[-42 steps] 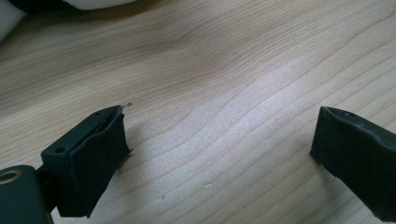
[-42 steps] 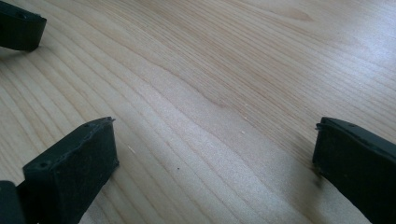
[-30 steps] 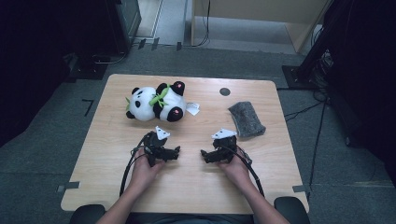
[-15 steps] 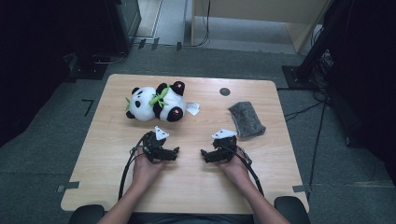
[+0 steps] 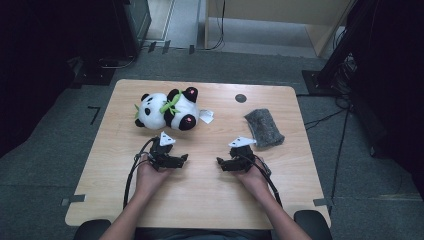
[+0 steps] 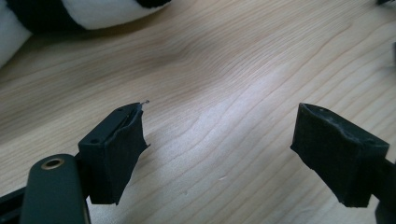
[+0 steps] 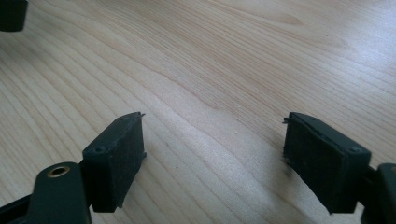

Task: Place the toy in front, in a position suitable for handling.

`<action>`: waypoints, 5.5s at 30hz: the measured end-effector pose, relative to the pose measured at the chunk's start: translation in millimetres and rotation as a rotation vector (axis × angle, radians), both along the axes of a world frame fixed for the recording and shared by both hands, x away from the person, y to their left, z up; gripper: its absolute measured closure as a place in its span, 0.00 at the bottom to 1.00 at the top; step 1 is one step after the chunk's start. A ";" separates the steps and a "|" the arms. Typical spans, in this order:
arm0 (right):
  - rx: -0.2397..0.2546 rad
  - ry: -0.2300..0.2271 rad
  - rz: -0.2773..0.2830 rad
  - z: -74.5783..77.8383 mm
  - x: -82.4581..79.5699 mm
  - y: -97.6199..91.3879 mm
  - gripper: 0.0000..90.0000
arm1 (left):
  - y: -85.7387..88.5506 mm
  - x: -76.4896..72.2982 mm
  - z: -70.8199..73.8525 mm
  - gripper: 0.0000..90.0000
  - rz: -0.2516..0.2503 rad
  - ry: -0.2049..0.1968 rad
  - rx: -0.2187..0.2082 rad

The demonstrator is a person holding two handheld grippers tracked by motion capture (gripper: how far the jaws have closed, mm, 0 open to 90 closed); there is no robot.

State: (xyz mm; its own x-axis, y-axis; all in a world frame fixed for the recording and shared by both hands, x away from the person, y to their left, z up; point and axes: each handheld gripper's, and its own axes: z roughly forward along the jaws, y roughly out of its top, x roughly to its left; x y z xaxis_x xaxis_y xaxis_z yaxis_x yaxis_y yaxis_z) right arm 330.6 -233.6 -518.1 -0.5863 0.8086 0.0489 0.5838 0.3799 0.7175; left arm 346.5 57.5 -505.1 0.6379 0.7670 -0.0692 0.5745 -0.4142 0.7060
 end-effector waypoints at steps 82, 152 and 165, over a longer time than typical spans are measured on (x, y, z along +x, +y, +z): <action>0.064 0.057 0.032 22.7 11.2 -28.0 0.42 | 45.8 107.0 94.4 0.39 -0.052 -0.060 -0.074; 0.122 0.000 -0.097 39.0 17.1 -68.1 0.46 | -24.2 9.7 84.7 0.78 -0.121 0.029 -0.160; 0.148 -0.024 -0.172 39.1 22.0 -82.3 0.39 | -27.1 -1.0 69.4 0.64 -0.130 -0.007 -0.192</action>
